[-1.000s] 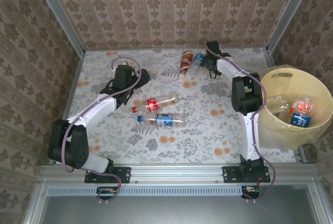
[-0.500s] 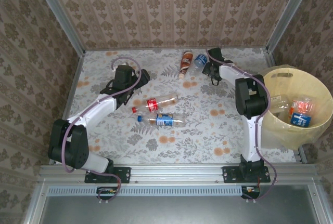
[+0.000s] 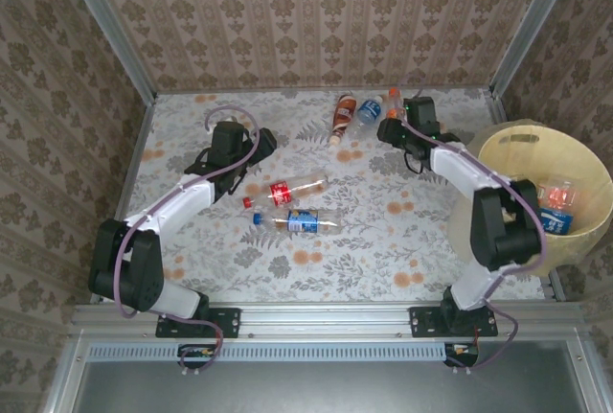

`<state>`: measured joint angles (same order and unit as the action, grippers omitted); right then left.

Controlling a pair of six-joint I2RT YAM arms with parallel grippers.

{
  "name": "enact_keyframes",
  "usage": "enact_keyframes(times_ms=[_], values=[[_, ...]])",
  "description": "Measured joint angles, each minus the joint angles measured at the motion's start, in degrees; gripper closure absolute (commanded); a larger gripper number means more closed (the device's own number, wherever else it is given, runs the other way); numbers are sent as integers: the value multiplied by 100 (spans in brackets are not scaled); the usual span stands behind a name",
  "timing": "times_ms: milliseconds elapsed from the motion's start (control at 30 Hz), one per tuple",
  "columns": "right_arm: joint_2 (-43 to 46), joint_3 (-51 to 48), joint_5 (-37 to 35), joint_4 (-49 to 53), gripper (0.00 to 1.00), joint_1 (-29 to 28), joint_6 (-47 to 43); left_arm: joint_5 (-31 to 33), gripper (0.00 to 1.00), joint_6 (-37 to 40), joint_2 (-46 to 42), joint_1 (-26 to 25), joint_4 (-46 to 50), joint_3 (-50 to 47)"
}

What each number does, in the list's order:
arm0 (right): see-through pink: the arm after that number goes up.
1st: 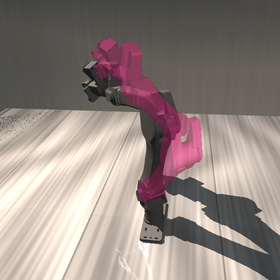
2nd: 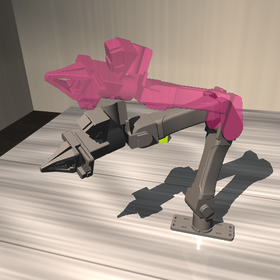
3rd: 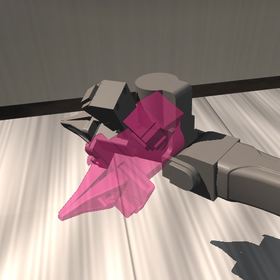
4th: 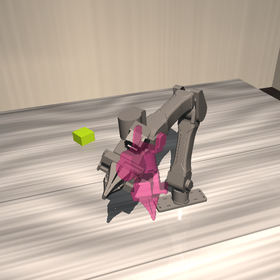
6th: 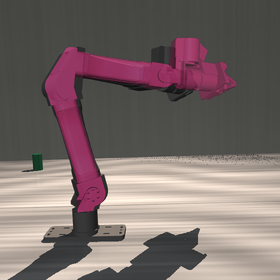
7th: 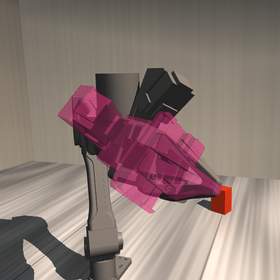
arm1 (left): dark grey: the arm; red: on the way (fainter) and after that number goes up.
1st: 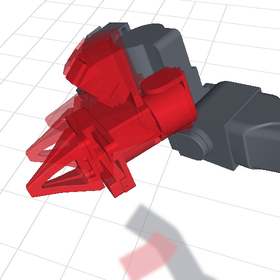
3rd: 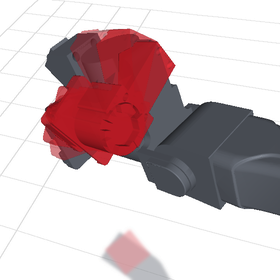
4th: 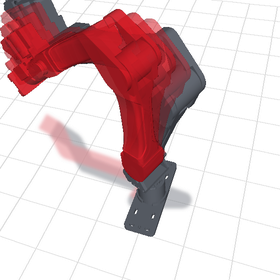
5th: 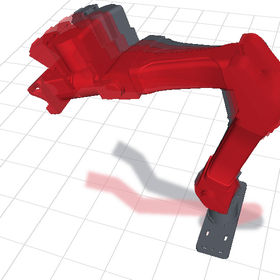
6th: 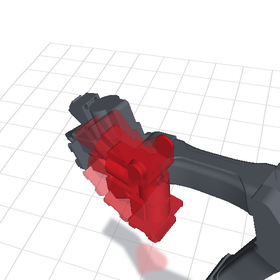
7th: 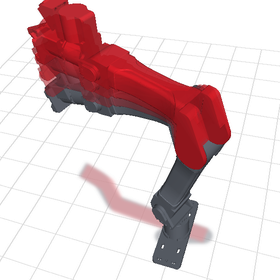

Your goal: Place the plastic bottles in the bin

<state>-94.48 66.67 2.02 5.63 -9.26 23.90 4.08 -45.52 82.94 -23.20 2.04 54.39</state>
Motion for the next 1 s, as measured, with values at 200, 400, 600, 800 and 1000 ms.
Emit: enact_keyframes(times_ms=[200, 400, 600, 800, 1000], values=[[1351, -280, 533, -57, 53, 0, -605, -334, 0, -81, 367, -13, -83, 122], [2522, -319, 739, 107, 56, 28, -960, -496, 0, -50, 597, -243, -127, 435], [3182, -319, 876, 699, 55, 127, -1067, -496, 0, 232, 640, -697, -184, 793], [3622, -81, 1049, 1565, 55, 767, -1008, -518, 0, 308, 804, -756, -297, 938], [4183, 365, 1241, 2271, 55, 1687, -1058, -608, 0, 306, 1056, -752, -297, 984]])
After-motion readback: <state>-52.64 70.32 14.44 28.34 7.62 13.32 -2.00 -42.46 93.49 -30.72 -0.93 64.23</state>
